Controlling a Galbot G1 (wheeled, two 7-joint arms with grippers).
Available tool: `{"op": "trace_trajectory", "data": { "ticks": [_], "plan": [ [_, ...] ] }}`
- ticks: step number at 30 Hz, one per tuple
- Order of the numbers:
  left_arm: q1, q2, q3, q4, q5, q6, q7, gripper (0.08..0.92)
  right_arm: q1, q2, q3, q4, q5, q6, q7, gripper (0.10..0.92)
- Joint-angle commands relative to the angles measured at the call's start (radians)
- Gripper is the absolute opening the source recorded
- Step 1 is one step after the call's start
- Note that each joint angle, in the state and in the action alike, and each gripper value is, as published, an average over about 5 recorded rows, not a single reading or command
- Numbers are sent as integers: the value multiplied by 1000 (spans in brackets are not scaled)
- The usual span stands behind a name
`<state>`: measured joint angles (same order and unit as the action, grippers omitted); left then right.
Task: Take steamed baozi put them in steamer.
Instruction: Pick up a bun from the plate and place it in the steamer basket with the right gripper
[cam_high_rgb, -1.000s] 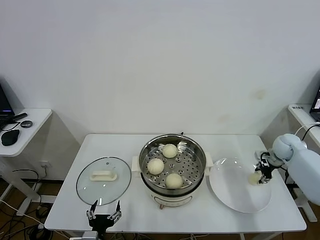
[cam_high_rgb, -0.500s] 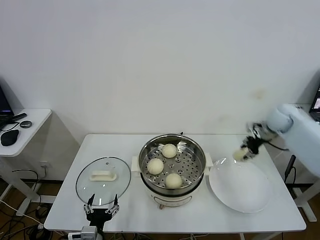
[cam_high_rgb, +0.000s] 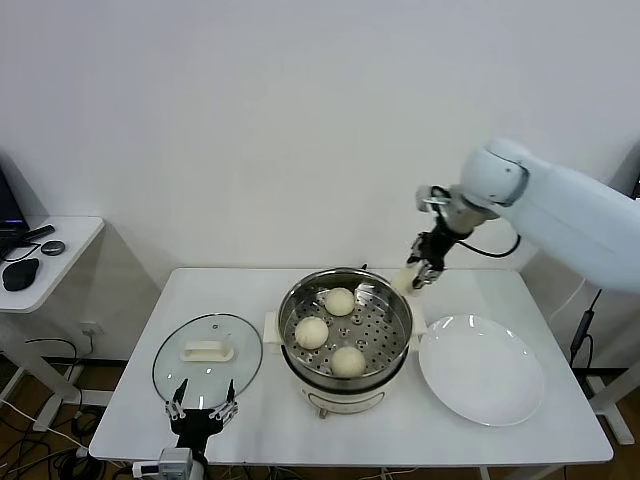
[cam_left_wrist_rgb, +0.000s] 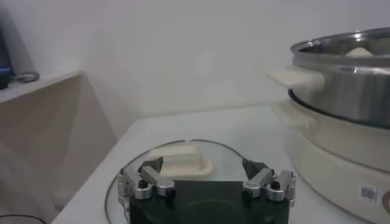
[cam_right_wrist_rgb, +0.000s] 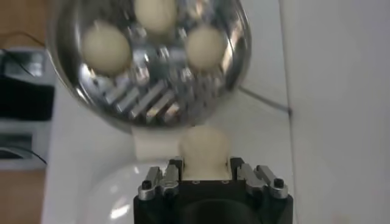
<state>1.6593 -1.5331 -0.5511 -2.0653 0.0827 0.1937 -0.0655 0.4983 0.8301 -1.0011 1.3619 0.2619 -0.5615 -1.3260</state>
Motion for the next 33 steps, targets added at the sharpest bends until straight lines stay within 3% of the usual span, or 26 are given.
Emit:
{"op": "trace_trajectory", "data": {
  "ticks": [1,10,21,33],
  "plan": [
    [1,-2,-2,-16,-6,-2,-1,823,55,133,-140,49,64,-116,34,481],
    [3,-5,1,-22,-9,-2,-1,823,-67,162,-139,15,-35,-121,67,476],
    [-5,-6,0,-9,-11,-2,0,823,-158,176,-91,-29,-74,-122,166,482],
    [-6,-6,-1,-5,-13,-2,0,823,-157,186,-81,-39,-71,-118,172,484]
  ]
}}
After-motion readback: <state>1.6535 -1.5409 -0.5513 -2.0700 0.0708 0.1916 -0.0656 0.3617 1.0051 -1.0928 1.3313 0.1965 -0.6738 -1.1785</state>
